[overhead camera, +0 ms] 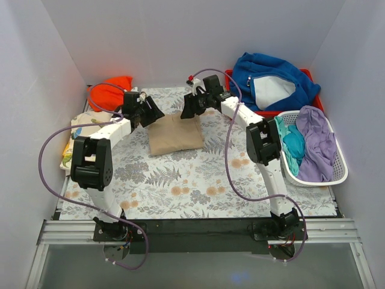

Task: Fold and stack the t-shirts
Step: Fold the tshirt

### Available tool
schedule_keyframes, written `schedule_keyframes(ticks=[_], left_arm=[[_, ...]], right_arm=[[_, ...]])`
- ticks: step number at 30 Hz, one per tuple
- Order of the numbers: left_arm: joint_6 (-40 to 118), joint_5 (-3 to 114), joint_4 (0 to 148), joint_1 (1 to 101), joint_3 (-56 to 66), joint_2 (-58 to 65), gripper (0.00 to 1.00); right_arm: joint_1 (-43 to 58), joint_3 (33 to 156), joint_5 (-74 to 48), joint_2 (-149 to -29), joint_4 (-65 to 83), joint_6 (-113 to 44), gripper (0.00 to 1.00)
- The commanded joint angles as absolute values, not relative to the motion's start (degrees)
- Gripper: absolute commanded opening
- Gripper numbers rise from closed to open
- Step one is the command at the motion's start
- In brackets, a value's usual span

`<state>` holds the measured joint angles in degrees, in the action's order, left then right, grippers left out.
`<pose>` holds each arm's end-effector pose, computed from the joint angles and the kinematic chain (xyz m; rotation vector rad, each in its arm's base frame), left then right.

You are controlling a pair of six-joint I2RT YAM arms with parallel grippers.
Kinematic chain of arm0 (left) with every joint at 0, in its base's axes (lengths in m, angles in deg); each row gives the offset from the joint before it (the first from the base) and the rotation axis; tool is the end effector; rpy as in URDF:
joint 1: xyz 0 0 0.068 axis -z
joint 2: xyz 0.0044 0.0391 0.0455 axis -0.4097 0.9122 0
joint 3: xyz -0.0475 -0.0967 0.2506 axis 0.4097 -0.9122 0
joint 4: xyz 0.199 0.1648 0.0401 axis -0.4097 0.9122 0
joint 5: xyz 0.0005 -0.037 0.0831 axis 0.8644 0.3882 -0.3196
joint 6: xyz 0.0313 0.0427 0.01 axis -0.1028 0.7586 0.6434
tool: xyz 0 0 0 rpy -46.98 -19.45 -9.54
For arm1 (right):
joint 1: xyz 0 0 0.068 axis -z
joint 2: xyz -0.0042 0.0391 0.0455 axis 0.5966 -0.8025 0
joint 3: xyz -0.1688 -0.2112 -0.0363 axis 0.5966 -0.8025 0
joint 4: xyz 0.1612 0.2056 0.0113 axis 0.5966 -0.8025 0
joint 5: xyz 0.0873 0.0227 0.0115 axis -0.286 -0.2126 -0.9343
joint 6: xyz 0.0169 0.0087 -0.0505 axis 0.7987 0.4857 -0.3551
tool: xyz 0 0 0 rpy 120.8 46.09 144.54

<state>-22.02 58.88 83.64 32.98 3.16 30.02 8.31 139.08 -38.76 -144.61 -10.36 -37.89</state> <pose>0.3926 -0.0681 0.2265 -1.1809 2.1247 -0.9396 0.4722 0.2770 0.2195 -0.8073 2.1017 0.9564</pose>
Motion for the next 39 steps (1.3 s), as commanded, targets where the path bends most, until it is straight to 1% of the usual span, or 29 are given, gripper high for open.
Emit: schedule_keyframes(ticks=[1, 3, 7, 13, 16, 20, 21, 23, 24, 26, 29, 32, 36, 39], left_arm=[[-23.29, 63.49, 78.27, 33.06, 4.81, 34.46, 0.55], [-23.55, 63.06, 76.34, 33.06, 5.52, 37.71, 0.55], [-23.55, 63.06, 77.03, 32.36, 9.47, 42.99, 0.55], [-21.45, 62.44, 77.65, 31.04, 12.2, 48.62, 0.55], [-19.43, 61.39, 77.04, 30.51, 11.76, 49.24, 0.55], [-16.62, 60.33, 76.33, 30.34, 10.97, 48.72, 0.54], [-16.35, 59.81, 76.33, 30.25, 10.8, 48.54, 0.54], [-15.65, 59.81, 76.33, 30.25, 9.92, 47.14, 0.54], [-15.64, 60.07, 73.03, 30.25, 9.22, 46.18, 0.54], [-15.56, 60.42, 71.77, 30.16, 8.42, 44.59, 0.54], [-15.64, 62.18, 72.55, 30.25, 8.6, 40.47, 0.54], [-16.52, 61.04, 73.86, 30.16, 8.42, 36.51, 0.55], [-17.05, 59.37, 75.63, 30.16, 7.2, 34.22, 0.55], [-17.4, 59.01, 75.72, 30.16, 6.58, 35.7, 0.55]], right_arm=[[9.21, 145.65, -43.81, -150.27, -7.36, -36.3, 0.64], [9.29, 147.58, -42.51, -152.82, -5.96, -35.25, 0.64], [9.38, 148.38, -38.03, -155.12, -4.02, -34.89, 0.66], [10.96, 145.75, -26.52, -156.09, -4.81, -35.42, 0.69], [11.49, 143.65, -19.58, -156.27, -7.0, -36.04, 0.69], [12.72, 140.22, -16.85, -154.86, -6.31, -36.04, 0.7], [12.98, 139.43, -16.75, -153.82, -5.87, -36.65, 0.69], [13.34, 137.41, -20.95, -152.32, -3.67, -38.14, 0.69], [13.34, 136.44, -21.58, -150.05, -2.62, -38.84, 0.69], [13.34, 134.68, -22.11, -147.31, -0.25, -39.55, 0.7], [13.34, 133.45, -23.34, -142.39, -0.15, -41.13, 0.71], [13.42, 131.95, -22.99, -138.61, -0.24, -41.05, 0.72], [13.51, 131.16, -24.48, -138.51, -1.29, -40.43, 0.72], [13.51, 131.77, -25.62, -140.26, -1.56, -39.12, 0.72]])
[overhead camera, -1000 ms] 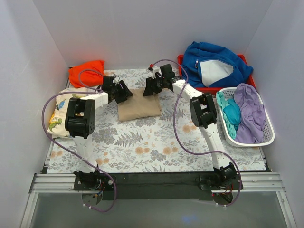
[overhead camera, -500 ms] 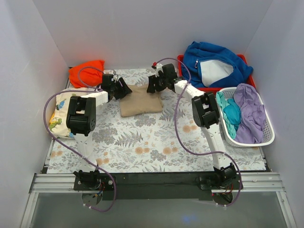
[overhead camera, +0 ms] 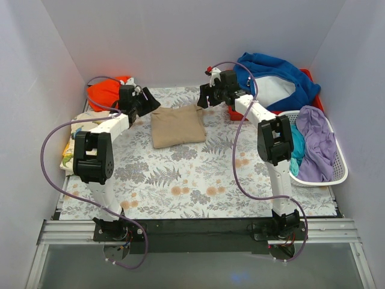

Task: Fold and stack the t-shirts
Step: Fold the tshirt

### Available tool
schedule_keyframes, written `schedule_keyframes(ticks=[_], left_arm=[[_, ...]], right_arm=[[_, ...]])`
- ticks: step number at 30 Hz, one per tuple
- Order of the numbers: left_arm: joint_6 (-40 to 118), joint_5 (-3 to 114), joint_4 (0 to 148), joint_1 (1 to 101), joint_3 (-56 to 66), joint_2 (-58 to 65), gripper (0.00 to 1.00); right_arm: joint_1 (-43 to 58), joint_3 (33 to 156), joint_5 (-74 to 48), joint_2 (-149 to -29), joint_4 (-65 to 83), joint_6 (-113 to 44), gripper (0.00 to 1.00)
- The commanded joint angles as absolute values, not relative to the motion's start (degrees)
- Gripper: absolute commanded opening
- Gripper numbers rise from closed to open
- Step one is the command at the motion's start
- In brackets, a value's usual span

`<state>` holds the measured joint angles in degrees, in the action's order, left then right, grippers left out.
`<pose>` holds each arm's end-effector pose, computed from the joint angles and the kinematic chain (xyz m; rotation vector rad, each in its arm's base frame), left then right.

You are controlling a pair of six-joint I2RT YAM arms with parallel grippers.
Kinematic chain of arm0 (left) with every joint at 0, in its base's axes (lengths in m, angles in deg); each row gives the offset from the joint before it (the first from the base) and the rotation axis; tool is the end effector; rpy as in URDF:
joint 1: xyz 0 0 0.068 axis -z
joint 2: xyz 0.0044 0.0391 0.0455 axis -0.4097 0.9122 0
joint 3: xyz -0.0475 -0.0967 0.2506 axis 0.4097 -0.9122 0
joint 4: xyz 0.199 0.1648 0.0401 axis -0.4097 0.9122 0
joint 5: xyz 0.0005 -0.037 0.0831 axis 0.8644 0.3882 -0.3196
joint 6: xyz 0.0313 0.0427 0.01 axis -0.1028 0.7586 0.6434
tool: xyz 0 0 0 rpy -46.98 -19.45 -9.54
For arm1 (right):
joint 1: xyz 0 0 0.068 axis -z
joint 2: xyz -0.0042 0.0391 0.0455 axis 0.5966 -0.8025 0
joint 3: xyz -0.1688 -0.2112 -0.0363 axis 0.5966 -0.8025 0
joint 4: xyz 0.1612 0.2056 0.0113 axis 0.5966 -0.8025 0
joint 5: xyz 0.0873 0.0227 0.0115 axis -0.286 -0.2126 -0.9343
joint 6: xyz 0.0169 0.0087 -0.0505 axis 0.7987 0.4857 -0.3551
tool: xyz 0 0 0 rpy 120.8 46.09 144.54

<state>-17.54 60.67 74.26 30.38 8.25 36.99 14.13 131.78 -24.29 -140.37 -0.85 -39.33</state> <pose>0.4313 -0.0552 0.2220 -1.0395 2.0279 -0.9794 0.4963 0.2184 0.2274 -0.5770 2.0464 0.6108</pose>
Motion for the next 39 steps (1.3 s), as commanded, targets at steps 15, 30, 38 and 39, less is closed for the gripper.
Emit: schedule_keyframes(ticks=[15, 30, 38, 39], left_arm=[[-19.07, 61.92, 75.28, 29.11, 9.82, 46.6, 0.55], [-22.23, 70.09, 72.91, 28.05, 10.53, 52.85, 0.54], [-22.67, 70.26, 72.73, 28.05, 6.5, 50.13, 0.54], [-22.67, 70.26, 72.82, 28.05, 4.66, 48.73, 0.53]], right_arm=[[13.6, 135.11, -31.43, -148.09, -1.56, -36.13, 0.73], [13.42, 140.83, -49.27, -156.79, -2.79, -31.73, 0.7], [13.6, 136.27, -52.09, -154.96, -1.3, -29.53, 0.01], [13.6, 132.51, -51.91, -153.82, -0.42, -29.79, 0.01]])
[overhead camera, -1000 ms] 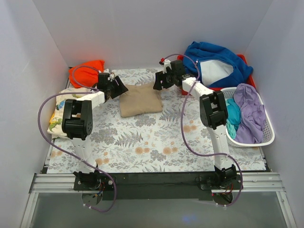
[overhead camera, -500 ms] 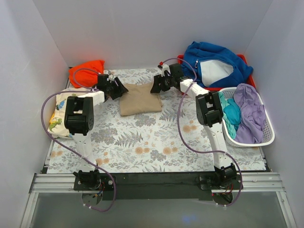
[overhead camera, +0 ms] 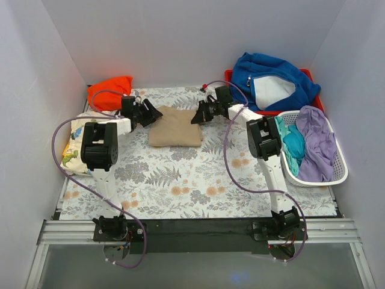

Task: Fold and stack the t-shirts
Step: Fold the tshirt

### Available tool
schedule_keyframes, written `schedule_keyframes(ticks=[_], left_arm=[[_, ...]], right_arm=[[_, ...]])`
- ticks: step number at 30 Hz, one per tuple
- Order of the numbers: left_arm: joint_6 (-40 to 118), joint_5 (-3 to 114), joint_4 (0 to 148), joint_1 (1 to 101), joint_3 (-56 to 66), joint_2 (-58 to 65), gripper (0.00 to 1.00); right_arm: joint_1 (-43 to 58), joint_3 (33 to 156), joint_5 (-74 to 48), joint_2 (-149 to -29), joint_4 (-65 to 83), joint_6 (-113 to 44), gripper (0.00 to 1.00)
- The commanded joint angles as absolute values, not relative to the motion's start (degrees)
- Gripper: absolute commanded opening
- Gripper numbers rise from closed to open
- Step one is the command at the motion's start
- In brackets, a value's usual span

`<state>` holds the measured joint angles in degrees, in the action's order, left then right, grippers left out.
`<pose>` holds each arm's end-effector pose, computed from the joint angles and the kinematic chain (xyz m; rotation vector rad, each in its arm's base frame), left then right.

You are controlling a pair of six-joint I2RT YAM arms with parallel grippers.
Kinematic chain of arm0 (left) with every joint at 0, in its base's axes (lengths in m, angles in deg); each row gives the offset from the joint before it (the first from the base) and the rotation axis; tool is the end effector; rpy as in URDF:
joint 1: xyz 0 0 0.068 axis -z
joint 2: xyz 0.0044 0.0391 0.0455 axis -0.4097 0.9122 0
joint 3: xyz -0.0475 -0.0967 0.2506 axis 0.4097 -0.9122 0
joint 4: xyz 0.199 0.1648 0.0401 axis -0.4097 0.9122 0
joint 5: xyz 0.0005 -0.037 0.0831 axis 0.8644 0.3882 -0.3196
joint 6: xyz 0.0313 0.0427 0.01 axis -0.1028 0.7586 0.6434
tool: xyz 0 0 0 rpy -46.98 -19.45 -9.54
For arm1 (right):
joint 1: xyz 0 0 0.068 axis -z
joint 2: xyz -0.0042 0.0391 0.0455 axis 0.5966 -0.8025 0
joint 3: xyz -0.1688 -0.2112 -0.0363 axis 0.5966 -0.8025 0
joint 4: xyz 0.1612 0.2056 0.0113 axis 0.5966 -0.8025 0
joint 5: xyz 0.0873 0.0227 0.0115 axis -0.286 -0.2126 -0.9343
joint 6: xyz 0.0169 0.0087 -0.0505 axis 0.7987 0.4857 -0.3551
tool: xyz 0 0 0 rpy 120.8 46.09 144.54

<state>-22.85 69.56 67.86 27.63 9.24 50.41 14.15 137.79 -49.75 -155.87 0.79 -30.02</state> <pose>0.4572 -0.0411 0.1380 -1.1938 2.1191 -1.1128 0.5124 0.2393 0.1247 -0.6561 2.1696 1.1907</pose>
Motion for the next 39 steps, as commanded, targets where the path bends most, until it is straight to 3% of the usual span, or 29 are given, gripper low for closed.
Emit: schedule_keyframes(ticks=[1, 10, 17, 18, 23, 29, 39], left_arm=[[-22.85, 70.0, 72.9, 28.14, 3.42, 48.02, 0.53], [-23.55, 66.31, 78.61, 32.44, -9.85, 33.27, 0.53], [-24.35, 65.96, 80.2, 35.26, -19.96, 23.86, 0.53], [-24.26, 65.61, 80.29, 35.43, -20.75, 22.54, 0.53], [-21.36, 65.78, 80.99, 35.87, -20.59, 15.42, 0.53], [-20.48, 59.11, 83.1, 35.87, -18.47, 10.13, 0.55], [-22.58, 59.02, 82.92, 35.87, -16.19, 21.03, 0.54]], right_arm=[[13.6, 129.95, -51.82, -152.5, -0.07, -30.49, 0.01], [13.78, 104.91, -49.89, -132.47, -4.96, -37.96, 0.01], [13.86, 95.57, -41.46, -125.86, -9.81, -44.47, 0.01], [13.95, 95.04, -40.93, -125.42, -9.56, -44.65, 0.17], [13.86, 93.01, -39.96, -119.45, -7.89, -45.0, 0.58], [13.86, 91.61, -32.93, -110.4, -7.36, -43.51, 0.62], [11.76, 89.93, -39.34, -108.98, -1.03, -37.1, 0.62]])
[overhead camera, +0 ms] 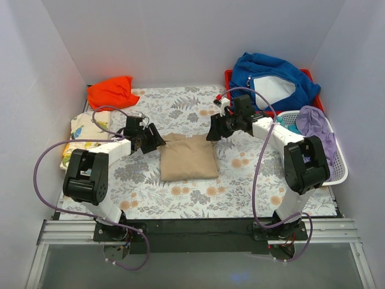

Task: Fold and stack the t-shirts
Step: Fold the tshirt

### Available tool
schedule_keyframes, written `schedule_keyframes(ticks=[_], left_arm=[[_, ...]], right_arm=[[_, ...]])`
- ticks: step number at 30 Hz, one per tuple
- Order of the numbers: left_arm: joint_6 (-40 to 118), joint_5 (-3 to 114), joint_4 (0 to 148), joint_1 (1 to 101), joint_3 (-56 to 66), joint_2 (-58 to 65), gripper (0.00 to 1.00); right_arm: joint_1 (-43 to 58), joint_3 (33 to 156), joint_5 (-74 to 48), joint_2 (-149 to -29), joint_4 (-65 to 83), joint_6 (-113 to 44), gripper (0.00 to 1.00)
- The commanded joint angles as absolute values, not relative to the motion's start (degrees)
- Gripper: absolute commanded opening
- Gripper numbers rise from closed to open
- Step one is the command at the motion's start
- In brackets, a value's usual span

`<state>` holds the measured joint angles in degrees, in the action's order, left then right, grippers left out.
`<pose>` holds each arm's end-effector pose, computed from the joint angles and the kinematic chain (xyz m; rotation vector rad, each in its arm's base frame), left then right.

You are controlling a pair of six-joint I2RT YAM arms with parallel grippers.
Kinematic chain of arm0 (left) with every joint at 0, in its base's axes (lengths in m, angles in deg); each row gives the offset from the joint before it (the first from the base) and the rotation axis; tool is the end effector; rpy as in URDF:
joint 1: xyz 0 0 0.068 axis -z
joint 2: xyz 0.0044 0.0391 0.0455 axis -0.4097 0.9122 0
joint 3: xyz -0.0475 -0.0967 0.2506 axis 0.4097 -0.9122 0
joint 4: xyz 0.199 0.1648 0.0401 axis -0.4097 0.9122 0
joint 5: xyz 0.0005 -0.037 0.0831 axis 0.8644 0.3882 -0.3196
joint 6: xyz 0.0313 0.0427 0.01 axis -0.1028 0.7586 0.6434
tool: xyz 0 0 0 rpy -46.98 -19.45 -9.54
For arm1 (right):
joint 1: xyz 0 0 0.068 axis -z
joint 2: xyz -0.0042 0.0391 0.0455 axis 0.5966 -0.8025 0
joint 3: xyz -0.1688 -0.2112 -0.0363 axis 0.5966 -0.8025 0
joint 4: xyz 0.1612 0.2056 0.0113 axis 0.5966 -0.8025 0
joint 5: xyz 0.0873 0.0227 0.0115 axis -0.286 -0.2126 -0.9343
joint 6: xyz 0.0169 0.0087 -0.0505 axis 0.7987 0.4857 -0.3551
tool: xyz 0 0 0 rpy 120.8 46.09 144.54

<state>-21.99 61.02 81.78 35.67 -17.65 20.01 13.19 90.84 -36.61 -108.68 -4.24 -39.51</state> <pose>0.3140 -0.0725 0.1762 -1.2183 2.3077 -0.9019 0.3495 0.1720 0.2353 -0.7128 2.2254 0.8628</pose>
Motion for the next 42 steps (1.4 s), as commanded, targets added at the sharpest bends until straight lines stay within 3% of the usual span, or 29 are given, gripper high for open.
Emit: schedule_keyframes(ticks=[1, 10, 16, 17, 27, 35, 37, 38, 42], left_arm=[[-22.76, 59.01, 83.62, 35.87, -16.01, 21.38, 0.54], [-23.64, 58.92, 80.12, 35.87, -16.63, 23.23, 0.53], [-23.64, 61.21, 77.04, 35.87, -16.8, 25.42, 0.27], [-23.64, 62.08, 76.6, 35.87, -16.98, 25.25, 0.18], [-24.52, 63.84, 73.44, 35.87, -16.98, 17.08, 0.0], [-23.29, 64.91, 69.22, 35.87, -15.05, 18.29, 0.0], [-23.38, 64.81, 68.08, 35.87, -13.91, 22.41, 0.04], [-23.29, 64.9, 68.07, 35.87, -13.21, 23.92, 0.12], [-22.15, 63.77, 62.29, 35.87, -11.53, 31.47, 0.16]], right_arm=[[11.06, 90.37, -39.34, -109.68, -1.03, -37.0, 0.62], [7.19, 90.2, -39.25, -111.79, -0.94, -37.27, 0.61], [6.22, 88.18, -38.73, -111.97, -0.24, -37.0, 0.61], [6.22, 87.92, -38.64, -112.06, -0.07, -36.92, 0.61], [6.13, 86.07, -38.64, -113.02, 0.81, -36.74, 0.6], [6.13, 84.92, -38.55, -114.34, 1.61, -36.39, 0.59], [6.04, 85.01, -38.64, -114.69, 1.61, -36.3, 0.59], [6.04, 85.1, -38.72, -114.78, 1.69, -36.3, 0.59], [5.96, 85.01, -38.81, -114.7, 1.78, -36.3, 0.59]])
